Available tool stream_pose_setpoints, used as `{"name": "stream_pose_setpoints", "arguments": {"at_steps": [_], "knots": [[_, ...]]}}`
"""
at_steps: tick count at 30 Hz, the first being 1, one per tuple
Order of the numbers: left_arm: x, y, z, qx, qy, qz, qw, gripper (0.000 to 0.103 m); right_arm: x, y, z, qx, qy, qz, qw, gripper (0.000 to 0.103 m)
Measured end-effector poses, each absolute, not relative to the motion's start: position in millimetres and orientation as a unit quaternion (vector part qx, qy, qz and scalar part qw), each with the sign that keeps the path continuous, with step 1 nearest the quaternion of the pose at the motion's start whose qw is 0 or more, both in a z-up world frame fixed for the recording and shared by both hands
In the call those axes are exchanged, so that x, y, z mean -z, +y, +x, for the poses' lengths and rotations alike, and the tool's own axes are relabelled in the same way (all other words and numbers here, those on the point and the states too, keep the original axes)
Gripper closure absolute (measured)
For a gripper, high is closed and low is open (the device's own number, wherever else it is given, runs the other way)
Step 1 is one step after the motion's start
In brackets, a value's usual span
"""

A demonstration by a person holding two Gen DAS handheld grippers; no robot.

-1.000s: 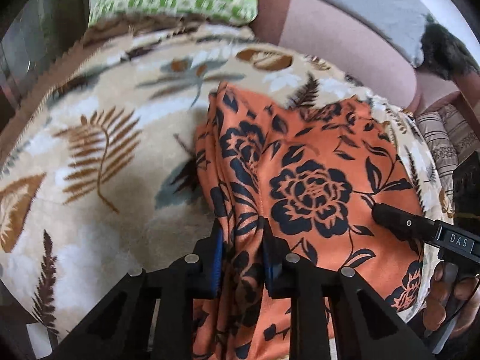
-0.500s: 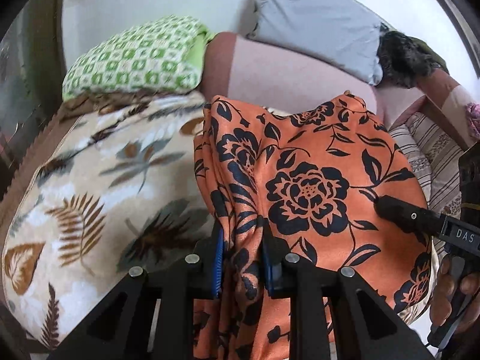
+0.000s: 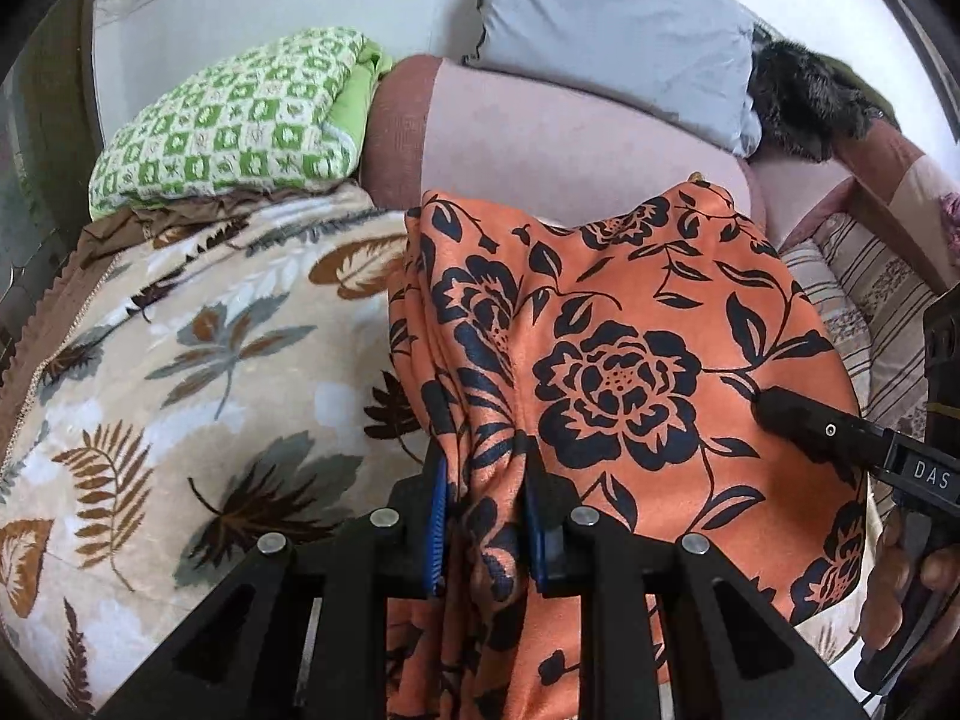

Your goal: Fold small clothes

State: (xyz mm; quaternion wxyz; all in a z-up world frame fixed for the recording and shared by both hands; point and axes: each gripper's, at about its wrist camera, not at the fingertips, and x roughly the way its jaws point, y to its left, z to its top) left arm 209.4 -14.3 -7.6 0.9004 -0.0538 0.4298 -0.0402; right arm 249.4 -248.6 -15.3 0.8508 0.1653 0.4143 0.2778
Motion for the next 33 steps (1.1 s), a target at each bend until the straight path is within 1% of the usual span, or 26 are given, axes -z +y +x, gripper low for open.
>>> {"name": "stream_pose_setpoints", "arguments": {"at_steps": [5,12,16,18,20,21,22,23,24,26,28,31,33], "knots": [[27,-17,218,0.034,0.449,-0.054,0.891,0.081,47,-250,263,-0.278,0.433,0.175,0.839,0.065],[18,-12,218,0.030,0.436,-0.054,0.898,0.081,46,-248,271,-0.292,0.424,0.181,0.838,0.065],[38,-12,224,0.028,0.453,-0.057,0.889,0.080,69,-251,276,-0.286,0.442,0.191,0.828,0.065],[65,-14,229,0.029,0.479,-0.052,0.876,0.076,88,-254,277,-0.274,0.463,0.193,0.821,0.060],[93,-12,230,0.012,0.506,-0.039,0.862,0.074,120,-260,279,-0.237,0.505,0.194,0.807,0.052],[104,-9,230,0.009,0.517,-0.036,0.855,0.059,134,-263,278,-0.212,0.528,0.186,0.802,0.048],[107,-6,227,0.011,0.517,-0.042,0.855,0.054,145,-268,275,-0.194,0.539,0.186,0.799,0.038],[106,1,224,0.002,0.511,-0.050,0.858,0.044,146,-275,271,-0.193,0.534,0.199,0.799,0.037],[100,7,221,-0.011,0.506,-0.057,0.861,0.039,141,-280,267,-0.187,0.528,0.202,0.803,0.037],[85,11,220,-0.020,0.495,-0.052,0.867,0.040,126,-283,264,-0.165,0.517,0.180,0.821,0.037],[67,12,219,-0.023,0.468,-0.040,0.883,0.040,103,-285,266,-0.157,0.492,0.172,0.839,0.037],[50,6,224,0.016,0.449,-0.057,0.891,0.040,73,-280,275,-0.195,0.453,0.199,0.847,0.036],[51,1,231,0.041,0.452,-0.070,0.888,0.040,70,-273,287,-0.237,0.446,0.235,0.830,0.036]]}}
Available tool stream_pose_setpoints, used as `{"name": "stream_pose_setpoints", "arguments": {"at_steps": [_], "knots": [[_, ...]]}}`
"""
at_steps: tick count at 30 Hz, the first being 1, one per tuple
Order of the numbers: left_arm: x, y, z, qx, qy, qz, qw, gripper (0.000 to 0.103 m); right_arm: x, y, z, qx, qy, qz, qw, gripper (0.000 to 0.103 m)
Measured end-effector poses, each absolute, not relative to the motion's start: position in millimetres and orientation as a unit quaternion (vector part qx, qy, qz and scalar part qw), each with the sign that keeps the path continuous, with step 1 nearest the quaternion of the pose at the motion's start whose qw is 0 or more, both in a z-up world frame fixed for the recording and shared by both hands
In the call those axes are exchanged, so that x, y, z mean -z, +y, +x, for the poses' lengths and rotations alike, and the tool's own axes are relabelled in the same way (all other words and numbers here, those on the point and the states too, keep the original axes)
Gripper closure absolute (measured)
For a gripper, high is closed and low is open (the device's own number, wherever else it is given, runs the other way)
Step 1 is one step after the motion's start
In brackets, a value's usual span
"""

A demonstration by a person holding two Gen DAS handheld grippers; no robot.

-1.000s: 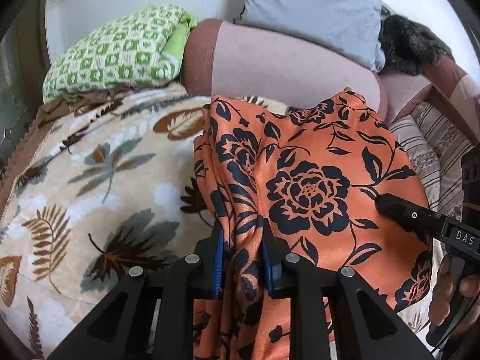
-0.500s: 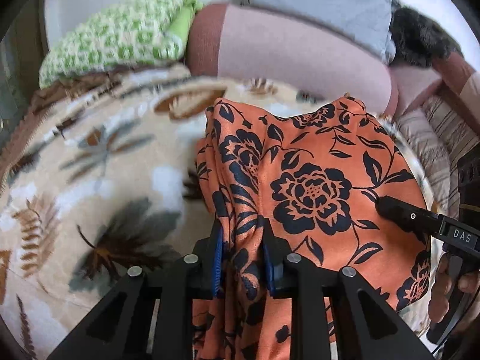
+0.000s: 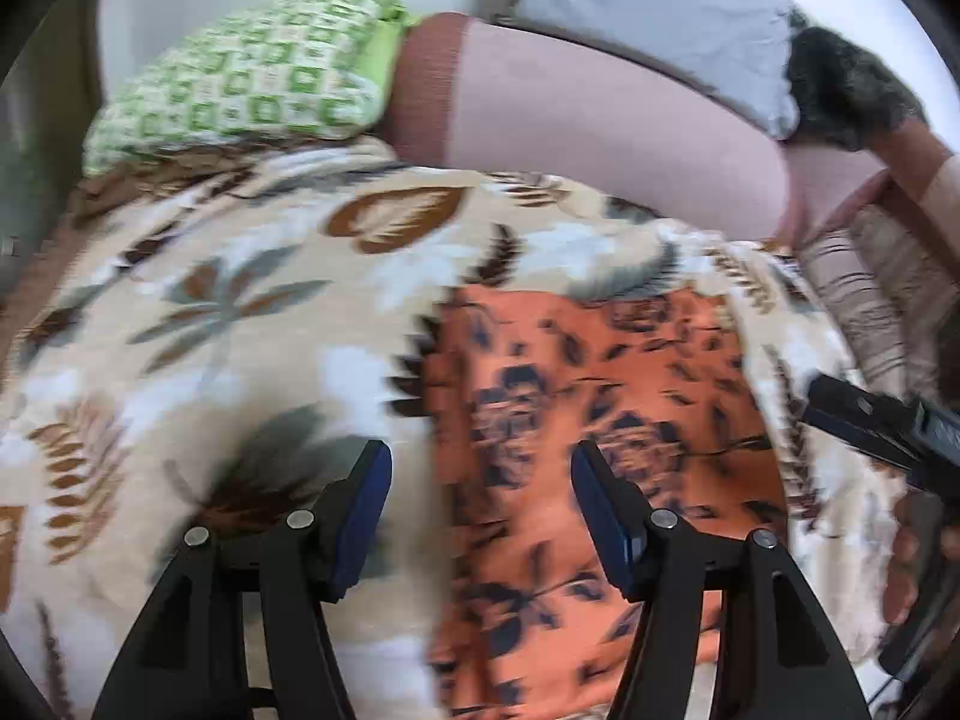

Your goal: Fold small clothes

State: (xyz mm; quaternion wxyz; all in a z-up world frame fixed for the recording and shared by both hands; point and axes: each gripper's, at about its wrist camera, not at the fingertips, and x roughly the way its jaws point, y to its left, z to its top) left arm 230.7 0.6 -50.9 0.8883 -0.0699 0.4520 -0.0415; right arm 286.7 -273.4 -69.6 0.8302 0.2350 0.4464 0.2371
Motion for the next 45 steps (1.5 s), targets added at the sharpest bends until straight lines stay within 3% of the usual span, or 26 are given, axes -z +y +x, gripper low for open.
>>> {"name": "stream_pose_setpoints", "arguments": {"at_steps": [6,10,11,13,17,22,27,28,36,45], "knots": [[116,-12,246,0.016,0.538,-0.033,0.842,0.039,135,-273,315,-0.227,0.495,0.326,0.773,0.032],[99,-8,242,0.004,0.506,-0.041,0.862,0.038,109,-270,306,-0.259,0.461,0.316,0.788,0.032],[94,-9,243,0.003,0.496,-0.039,0.867,0.035,105,-269,304,-0.264,0.454,0.311,0.792,0.032],[97,-10,249,-0.019,0.491,-0.036,0.870,0.021,112,-269,305,-0.246,0.457,0.304,0.799,0.028],[111,1,257,-0.036,0.535,-0.057,0.842,0.020,123,-275,305,-0.223,0.470,0.334,0.786,0.027],[48,-2,214,-0.039,0.467,-0.029,0.883,0.020,45,-252,239,-0.207,0.413,0.183,0.868,0.026],[11,-2,148,-0.045,0.422,-0.019,0.905,0.020,31,-244,166,-0.139,0.428,0.096,0.888,0.010],[6,-4,136,-0.047,0.418,-0.017,0.907,0.020,36,-242,148,-0.133,0.442,0.090,0.882,0.000],[-7,-8,72,-0.057,0.410,-0.014,0.910,0.019,49,-247,59,-0.065,0.462,0.038,0.883,0.000],[-17,-15,44,-0.049,0.399,-0.013,0.915,0.019,22,-233,35,-0.037,0.439,-0.018,0.897,0.000]]}}
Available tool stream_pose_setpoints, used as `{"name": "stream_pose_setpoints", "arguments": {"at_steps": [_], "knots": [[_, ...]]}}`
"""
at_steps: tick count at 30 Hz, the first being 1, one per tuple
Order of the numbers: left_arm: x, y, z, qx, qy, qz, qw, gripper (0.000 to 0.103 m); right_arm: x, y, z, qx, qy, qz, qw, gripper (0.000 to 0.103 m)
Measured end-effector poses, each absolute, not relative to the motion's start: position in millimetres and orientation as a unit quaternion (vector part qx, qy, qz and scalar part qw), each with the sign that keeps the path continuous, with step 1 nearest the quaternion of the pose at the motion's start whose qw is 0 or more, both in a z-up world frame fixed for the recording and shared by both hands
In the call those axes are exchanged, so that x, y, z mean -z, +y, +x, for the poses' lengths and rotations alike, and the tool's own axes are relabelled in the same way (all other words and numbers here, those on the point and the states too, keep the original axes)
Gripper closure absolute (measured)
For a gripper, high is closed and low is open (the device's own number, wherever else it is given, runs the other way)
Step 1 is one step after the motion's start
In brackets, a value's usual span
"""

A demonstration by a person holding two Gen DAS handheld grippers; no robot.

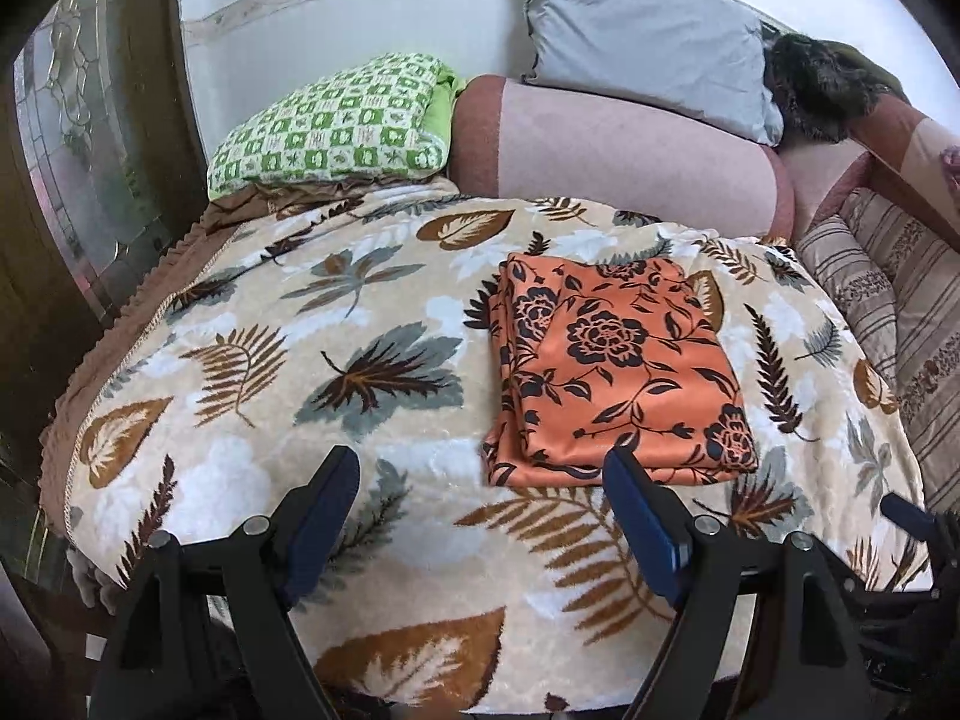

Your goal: Fold small clothes

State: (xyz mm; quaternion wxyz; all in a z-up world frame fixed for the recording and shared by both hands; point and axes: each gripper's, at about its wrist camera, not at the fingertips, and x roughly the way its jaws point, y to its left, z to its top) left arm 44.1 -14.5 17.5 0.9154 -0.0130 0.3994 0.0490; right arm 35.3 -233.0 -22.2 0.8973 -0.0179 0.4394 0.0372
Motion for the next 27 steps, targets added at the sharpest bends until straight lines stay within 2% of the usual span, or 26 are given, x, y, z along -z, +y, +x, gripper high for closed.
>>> {"name": "stream_pose_setpoints", "arguments": {"at_steps": [11,14,27], "knots": [[-48,-24,10,-0.045,0.376,-0.015,0.925,0.019,-18,-229,23,-0.027,0.393,-0.021,0.919,0.000],[-51,-27,5,-0.045,0.376,-0.012,0.925,0.014,-21,-228,22,-0.030,0.390,-0.021,0.920,0.000],[-63,-22,-2,-0.060,0.367,-0.006,0.928,0.014,-16,-228,21,-0.026,0.394,-0.029,0.918,0.000]]}}
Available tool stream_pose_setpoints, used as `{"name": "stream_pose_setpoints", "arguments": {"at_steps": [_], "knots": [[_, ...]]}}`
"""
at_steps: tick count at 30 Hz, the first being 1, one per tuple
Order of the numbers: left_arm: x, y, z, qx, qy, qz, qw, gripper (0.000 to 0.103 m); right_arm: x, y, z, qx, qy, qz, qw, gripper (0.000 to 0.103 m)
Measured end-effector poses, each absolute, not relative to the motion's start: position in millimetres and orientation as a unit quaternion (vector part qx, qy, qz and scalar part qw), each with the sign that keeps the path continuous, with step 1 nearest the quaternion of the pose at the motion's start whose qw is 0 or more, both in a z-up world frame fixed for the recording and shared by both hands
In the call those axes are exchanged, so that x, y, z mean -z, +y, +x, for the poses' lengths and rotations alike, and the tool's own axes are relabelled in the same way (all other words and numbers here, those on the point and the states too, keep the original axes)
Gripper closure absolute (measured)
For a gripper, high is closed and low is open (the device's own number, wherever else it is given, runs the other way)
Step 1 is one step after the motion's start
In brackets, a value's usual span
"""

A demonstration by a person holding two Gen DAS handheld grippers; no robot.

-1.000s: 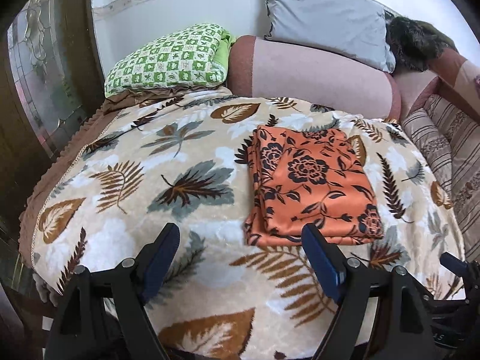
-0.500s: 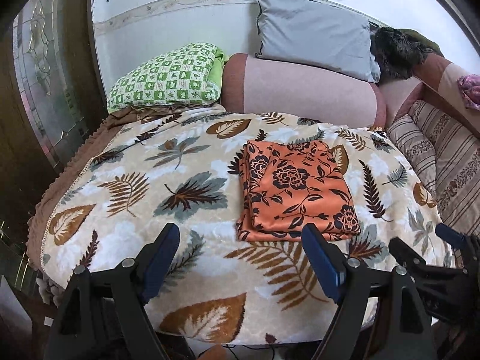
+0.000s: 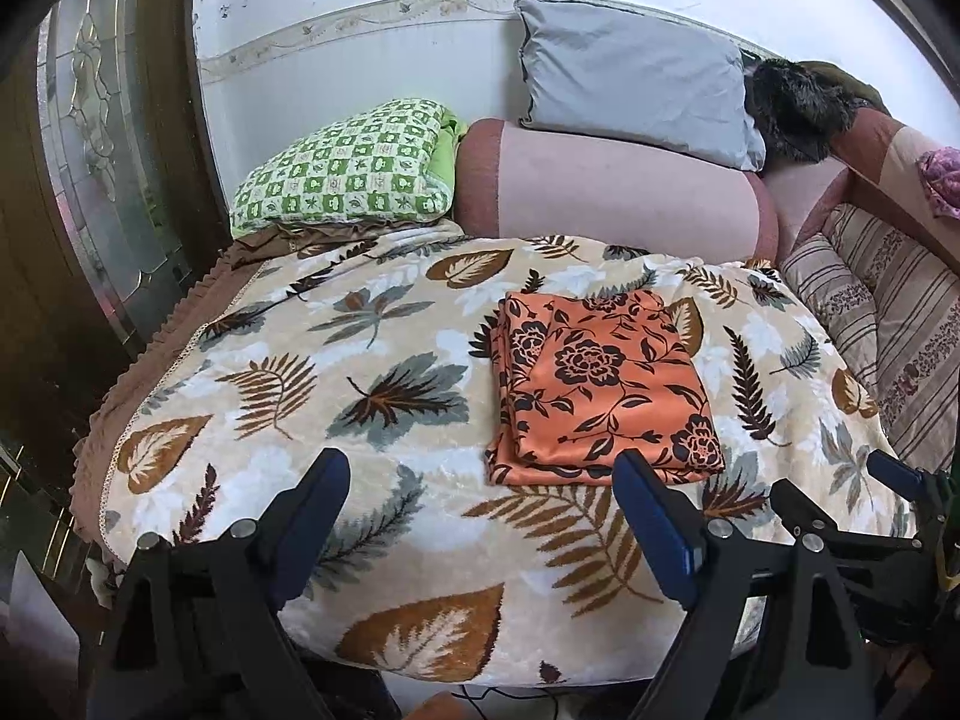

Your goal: Fold small clothes

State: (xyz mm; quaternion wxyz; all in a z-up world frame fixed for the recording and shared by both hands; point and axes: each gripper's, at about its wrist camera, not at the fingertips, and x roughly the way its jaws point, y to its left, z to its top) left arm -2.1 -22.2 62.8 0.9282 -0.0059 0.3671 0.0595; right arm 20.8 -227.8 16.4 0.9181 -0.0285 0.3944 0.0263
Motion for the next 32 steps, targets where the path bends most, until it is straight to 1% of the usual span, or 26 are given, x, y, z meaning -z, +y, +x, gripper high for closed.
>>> {"name": "stream_pose_setpoints", "arguments": {"at_steps": [7,10,20,32], "knots": [[-76,-15,2,-0.053,0.361,-0.017,0.931,0.013,-43,-228,22,-0.025,0.374,-0.024,0.927,0.000],[-80,-16,5,-0.059,0.359,-0.016,0.931,0.013,-46,-226,26,-0.030,0.376,-0.028,0.926,0.000],[-75,-25,14,-0.058,0.369,0.001,0.928,0.013,-30,-221,30,-0.036,0.395,-0.035,0.917,0.000],[-67,-29,25,-0.047,0.376,-0.007,0.926,0.013,-23,-222,37,-0.037,0.402,-0.036,0.914,0.000]]}}
